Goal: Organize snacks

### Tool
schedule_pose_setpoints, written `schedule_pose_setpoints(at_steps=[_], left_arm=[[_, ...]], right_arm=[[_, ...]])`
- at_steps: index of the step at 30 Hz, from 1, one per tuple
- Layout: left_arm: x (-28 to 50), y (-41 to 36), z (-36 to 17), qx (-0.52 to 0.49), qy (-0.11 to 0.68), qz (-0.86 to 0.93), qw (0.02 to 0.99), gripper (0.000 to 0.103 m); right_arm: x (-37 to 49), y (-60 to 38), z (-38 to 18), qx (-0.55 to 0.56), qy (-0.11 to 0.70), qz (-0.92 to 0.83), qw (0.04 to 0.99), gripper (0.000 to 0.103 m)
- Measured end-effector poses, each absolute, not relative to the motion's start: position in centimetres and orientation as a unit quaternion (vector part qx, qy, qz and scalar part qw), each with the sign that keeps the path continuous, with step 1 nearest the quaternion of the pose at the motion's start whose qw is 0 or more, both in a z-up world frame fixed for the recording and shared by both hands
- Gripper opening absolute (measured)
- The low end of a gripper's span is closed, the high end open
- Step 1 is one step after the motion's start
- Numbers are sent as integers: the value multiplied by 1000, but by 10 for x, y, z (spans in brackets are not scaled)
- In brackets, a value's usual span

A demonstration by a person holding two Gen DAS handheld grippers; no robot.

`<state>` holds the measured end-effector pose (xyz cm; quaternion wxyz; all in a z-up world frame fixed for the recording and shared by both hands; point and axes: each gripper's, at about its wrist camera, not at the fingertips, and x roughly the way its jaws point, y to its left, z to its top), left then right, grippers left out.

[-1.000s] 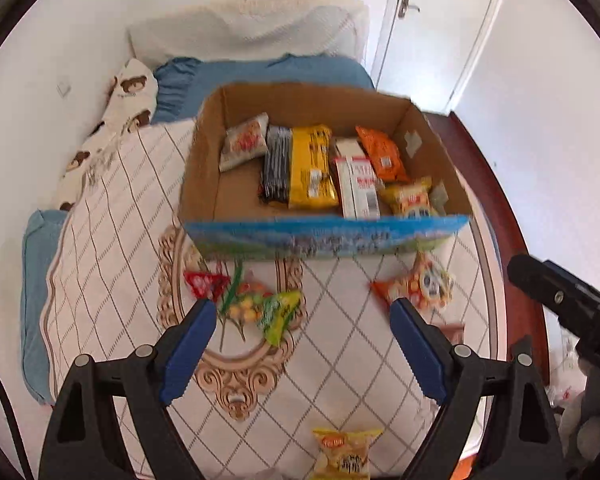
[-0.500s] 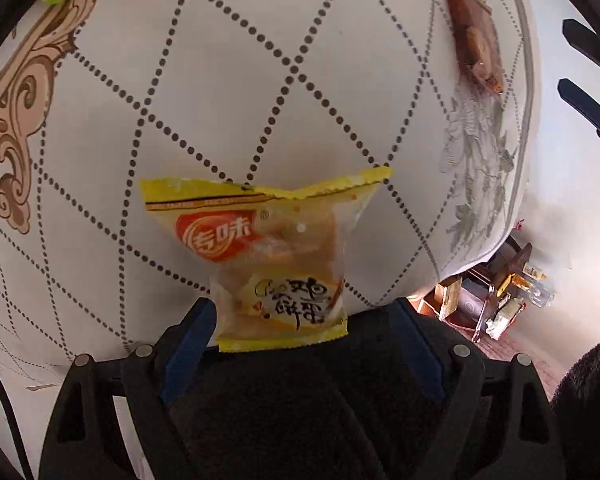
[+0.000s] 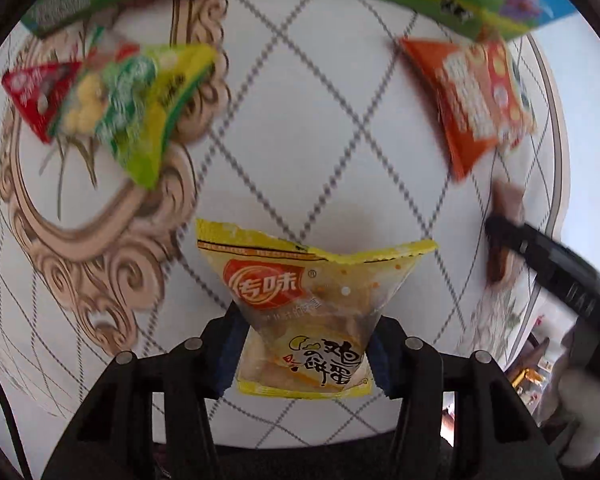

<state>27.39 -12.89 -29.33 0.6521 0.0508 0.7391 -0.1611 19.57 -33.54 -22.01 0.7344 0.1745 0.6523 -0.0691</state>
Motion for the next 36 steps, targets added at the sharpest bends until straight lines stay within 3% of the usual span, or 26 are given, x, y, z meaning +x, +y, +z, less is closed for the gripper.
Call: schedule_pose_setpoints(at_steps=[6, 9, 14, 21, 28, 36], left_arm=[[275, -128, -306, 32, 747, -172, 642, 57], [270, -125, -313, 19, 748, -177, 640, 58], [261, -119, -317, 13, 739, -179, 650, 58], [229, -117, -302, 55, 720, -176, 669, 48], [222, -107, -260, 35, 709, -187, 679, 45], [262, -88, -153, -30, 663, -215, 716, 45]], right_arm=[[177, -299, -218, 168, 669, -16, 724, 59], [171, -297, -224, 186, 670, -18, 719, 65], [170, -291, -242, 177, 679, -18, 712, 66], [162, -270, -230, 140, 663, -20, 735, 59], [155, -260, -189, 168, 633, 4, 756, 59], [202, -257, -97, 214, 559, 59, 799, 59]])
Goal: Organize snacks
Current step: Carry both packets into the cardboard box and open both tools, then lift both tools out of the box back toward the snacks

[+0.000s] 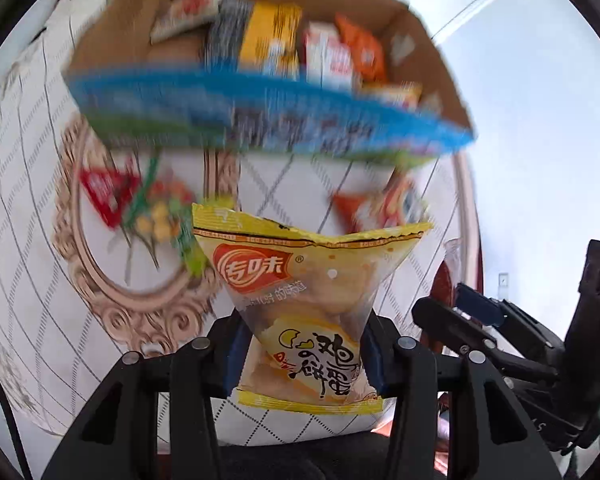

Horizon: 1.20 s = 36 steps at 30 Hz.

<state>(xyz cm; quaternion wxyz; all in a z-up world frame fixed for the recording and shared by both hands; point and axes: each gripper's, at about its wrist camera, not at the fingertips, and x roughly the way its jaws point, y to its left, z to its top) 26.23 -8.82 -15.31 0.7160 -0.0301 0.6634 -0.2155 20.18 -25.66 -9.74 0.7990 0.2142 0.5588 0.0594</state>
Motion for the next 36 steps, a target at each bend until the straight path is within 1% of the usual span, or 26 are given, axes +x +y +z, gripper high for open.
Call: schedule_pose_setpoints(at_steps=[2, 4, 7, 10, 13, 16, 19, 26, 27, 28, 29, 30, 31, 32, 33, 36], left_arm=[[279, -85, -127, -39, 647, -220, 729, 45], [315, -79, -103, -44, 632, -218, 742, 45], [365, -81, -83, -32, 617, -199, 761, 45], [408, -77, -75, -22, 620, -182, 763, 45], [461, -73, -86, -5, 634, -162, 756, 45], [495, -74, -100, 15, 647, -143, 749, 45], [528, -76, -131, 29, 667, -129, 733, 45], [533, -80, -181, 49, 714, -113, 690, 45], [531, -80, -185, 49, 719, -112, 684, 45], [530, -80, -191, 47, 724, -112, 679, 46], [528, -79, -196, 45, 726, -113, 677, 48], [527, -79, -198, 45, 725, -115, 678, 57], [526, -79, -200, 45, 723, -117, 679, 74], [526, -80, -202, 47, 724, -120, 678, 84], [525, -80, -203, 47, 722, -122, 679, 90], [526, -79, -202, 46, 713, -116, 690, 90]], right_arm=[[220, -256, -75, 217, 536, 71, 813, 59], [240, -256, -56, 216, 517, 78, 825, 59], [275, -253, -41, 222, 498, 85, 834, 59], [313, -248, -33, 226, 489, 91, 837, 59], [347, -239, -35, 222, 492, 92, 837, 59], [380, -226, -40, 216, 496, 89, 836, 59], [399, -217, -52, 206, 511, 85, 830, 59], [427, -203, -96, 181, 555, 78, 808, 59], [429, -203, -103, 182, 561, 77, 804, 60], [430, -204, -109, 186, 566, 78, 799, 62], [432, -204, -116, 191, 579, 79, 788, 67], [434, -204, -121, 192, 590, 79, 780, 83], [435, -205, -127, 191, 600, 77, 773, 96], [435, -205, -129, 189, 603, 75, 771, 96], [435, -206, -129, 185, 604, 72, 772, 96], [435, -212, -130, 180, 612, 56, 768, 96]])
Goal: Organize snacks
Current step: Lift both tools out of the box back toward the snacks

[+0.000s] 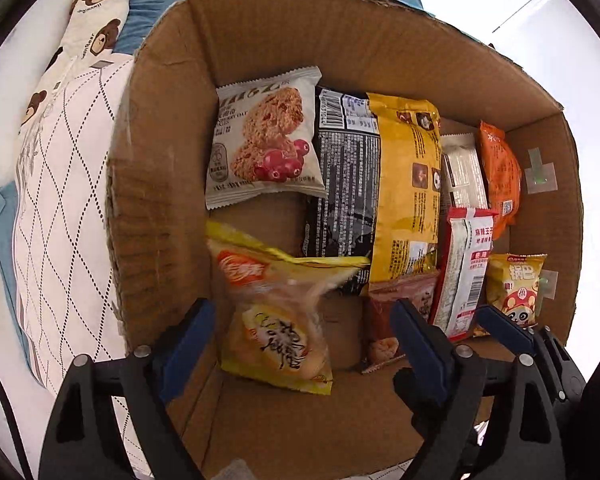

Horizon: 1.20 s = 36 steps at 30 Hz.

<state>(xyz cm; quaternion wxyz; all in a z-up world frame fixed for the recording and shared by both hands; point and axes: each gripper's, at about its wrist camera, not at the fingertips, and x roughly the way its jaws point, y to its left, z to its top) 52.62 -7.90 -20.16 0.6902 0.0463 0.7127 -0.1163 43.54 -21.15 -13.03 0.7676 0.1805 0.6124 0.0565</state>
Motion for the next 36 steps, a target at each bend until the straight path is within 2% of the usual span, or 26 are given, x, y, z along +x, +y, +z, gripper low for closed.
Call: schedule_pose_setpoints(at_steps=[13, 36], left_arm=[[518, -77, -179, 42, 663, -96, 741, 90], [411, -85, -83, 49, 527, -127, 839, 90]], right_arm=[[415, -249, -104, 149, 592, -1, 792, 97], [341, -266, -25, 89, 506, -31, 857, 97]])
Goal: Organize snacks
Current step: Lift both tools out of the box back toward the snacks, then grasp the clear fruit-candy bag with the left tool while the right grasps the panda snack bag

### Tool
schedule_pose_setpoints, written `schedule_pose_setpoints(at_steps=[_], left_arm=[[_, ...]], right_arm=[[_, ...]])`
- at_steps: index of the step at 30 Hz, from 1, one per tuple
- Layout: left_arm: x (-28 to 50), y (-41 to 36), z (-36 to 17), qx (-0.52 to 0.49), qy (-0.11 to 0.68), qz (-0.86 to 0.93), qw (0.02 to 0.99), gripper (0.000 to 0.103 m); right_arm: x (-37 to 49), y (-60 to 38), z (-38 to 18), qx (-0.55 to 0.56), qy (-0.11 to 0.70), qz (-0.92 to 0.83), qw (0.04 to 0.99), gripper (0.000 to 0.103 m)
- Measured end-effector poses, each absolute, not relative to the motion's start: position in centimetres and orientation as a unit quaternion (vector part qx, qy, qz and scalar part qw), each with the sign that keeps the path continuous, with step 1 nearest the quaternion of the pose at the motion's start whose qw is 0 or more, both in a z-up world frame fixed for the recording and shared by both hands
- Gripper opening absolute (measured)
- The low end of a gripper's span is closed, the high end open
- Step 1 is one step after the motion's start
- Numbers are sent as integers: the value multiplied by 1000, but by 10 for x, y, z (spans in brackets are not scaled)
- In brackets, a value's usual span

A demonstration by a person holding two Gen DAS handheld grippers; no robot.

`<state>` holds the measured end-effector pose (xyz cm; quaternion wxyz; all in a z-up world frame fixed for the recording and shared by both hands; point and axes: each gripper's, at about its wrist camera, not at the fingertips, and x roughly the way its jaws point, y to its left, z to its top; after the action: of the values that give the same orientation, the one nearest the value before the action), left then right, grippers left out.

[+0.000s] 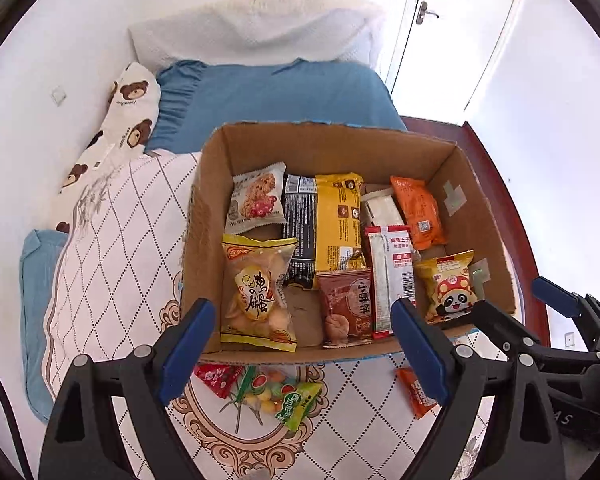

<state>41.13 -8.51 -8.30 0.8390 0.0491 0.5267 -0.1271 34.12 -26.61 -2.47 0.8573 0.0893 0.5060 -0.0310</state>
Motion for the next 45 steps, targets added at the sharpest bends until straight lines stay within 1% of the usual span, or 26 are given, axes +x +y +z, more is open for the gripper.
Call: schedule_pose_setpoints(at_steps=[10, 14, 17, 18, 19, 22, 24, 28, 31, 35, 38, 39, 40, 42, 44, 45], left_arm=[[378, -70, -55, 29, 493, -120, 861, 90], [367, -53, -63, 7, 504, -104, 857, 90], [361, -31, -90, -19, 533, -75, 842, 90], [360, -20, -106, -34, 552, -62, 831, 90], [360, -12, -121, -47, 570, -51, 819, 90], [363, 17, -175, -112, 630, -22, 769, 90], [366, 32, -213, -180, 666, -15, 724, 89], [367, 38, -261, -277, 697, -8, 662, 88], [368, 26, -280, -301, 705, -9, 642, 88], [370, 9, -291, -318, 702, -9, 637, 88], [370, 2, -300, -321, 704, -1, 634, 88], [370, 0, -302, -319, 703, 1, 635, 88], [370, -1, -303, -317, 702, 2, 637, 88], [370, -3, -305, -310, 698, 3, 645, 88], [368, -6, -303, -288, 693, 2, 661, 85], [368, -7, -302, -271, 690, -2, 671, 79]], right_arm=[[299, -264, 17, 98, 461, -24, 882, 97], [287, -271, 8, 128, 476, -15, 870, 97], [279, -285, -25, 168, 505, -31, 846, 96], [277, -292, -44, 201, 517, -24, 832, 87], [275, -298, -60, 225, 530, -22, 817, 83], [268, -314, -112, 294, 565, -40, 770, 83], [263, -320, -138, 325, 578, -52, 747, 83], [258, -325, -166, 360, 582, -67, 727, 83], [259, -326, -175, 375, 579, -81, 719, 83], [270, -329, -181, 382, 574, -111, 716, 83], [281, -325, -187, 350, 590, -124, 717, 83], [286, -320, -190, 330, 597, -125, 721, 81], [288, -316, -191, 314, 603, -125, 723, 74], [293, -307, -192, 285, 610, -115, 730, 71], [295, -298, -191, 257, 616, -104, 737, 70], [295, -293, -191, 243, 620, -99, 739, 69]])
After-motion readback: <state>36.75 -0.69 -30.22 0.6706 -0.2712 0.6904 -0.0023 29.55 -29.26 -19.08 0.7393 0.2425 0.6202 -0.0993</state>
